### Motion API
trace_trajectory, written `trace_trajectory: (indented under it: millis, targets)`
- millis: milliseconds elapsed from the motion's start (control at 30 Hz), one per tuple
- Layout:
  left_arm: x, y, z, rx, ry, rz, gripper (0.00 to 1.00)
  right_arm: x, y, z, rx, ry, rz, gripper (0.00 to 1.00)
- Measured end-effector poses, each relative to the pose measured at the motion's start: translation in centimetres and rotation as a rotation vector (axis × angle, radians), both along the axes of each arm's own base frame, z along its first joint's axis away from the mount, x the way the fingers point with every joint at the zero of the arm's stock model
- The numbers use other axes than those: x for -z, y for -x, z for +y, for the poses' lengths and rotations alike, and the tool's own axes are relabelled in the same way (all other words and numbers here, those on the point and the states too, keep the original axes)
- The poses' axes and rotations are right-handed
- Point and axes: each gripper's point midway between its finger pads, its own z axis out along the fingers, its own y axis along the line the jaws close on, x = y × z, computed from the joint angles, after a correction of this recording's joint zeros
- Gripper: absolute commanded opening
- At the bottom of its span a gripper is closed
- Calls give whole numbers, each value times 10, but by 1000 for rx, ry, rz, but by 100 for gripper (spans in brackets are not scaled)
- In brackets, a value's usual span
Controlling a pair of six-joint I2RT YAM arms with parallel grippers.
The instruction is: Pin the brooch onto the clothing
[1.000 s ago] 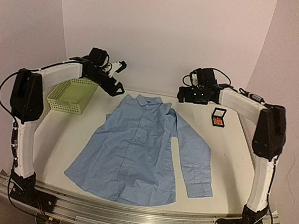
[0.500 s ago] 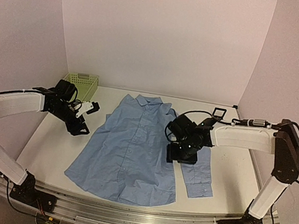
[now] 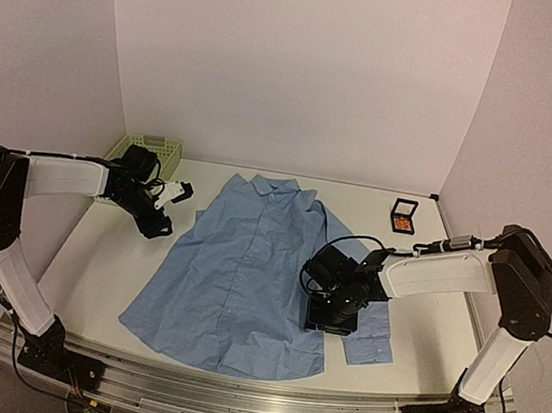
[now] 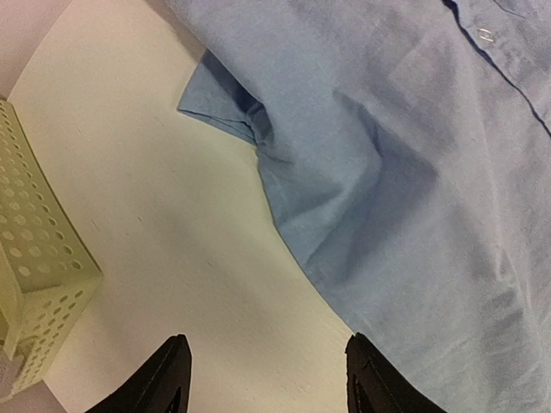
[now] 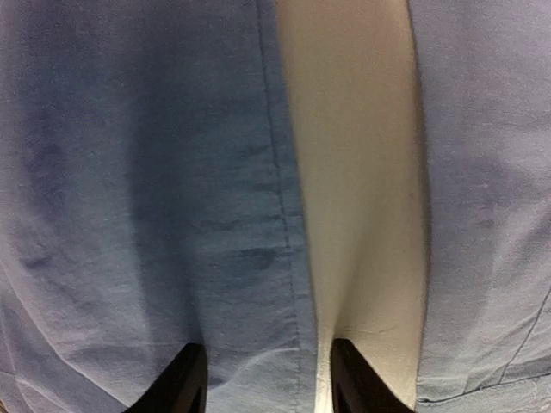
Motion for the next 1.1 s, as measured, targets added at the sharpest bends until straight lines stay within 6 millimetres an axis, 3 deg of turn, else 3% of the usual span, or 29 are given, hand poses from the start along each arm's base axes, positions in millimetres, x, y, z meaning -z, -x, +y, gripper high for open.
trace_trajectory:
  millis: [67,133,367,500,600,833,1100]
  targets:
    - [2,-17,-3,-17,-7,-9,56,1,-2,4,12,-16,-12,10]
    - [2,-31,-5,-27,-9,-24,55,2,-2,3,25,-24,-22,0]
    - [6,-73,-19,-49,7,-53,48,1,-5,-26,88,-7,-24,0]
    - [29,-97,-25,-52,-19,-48,54,-1,-15,-55,143,25,-11,0]
    - [50,-96,-28,-10,-38,-19,61,-7,-21,-70,151,41,-14,0]
    - [50,-85,-58,136,36,5,59,-15,-29,-59,83,31,-18,0]
    - [66,-94,-79,227,54,33,55,-18,-32,-55,47,33,-25,0]
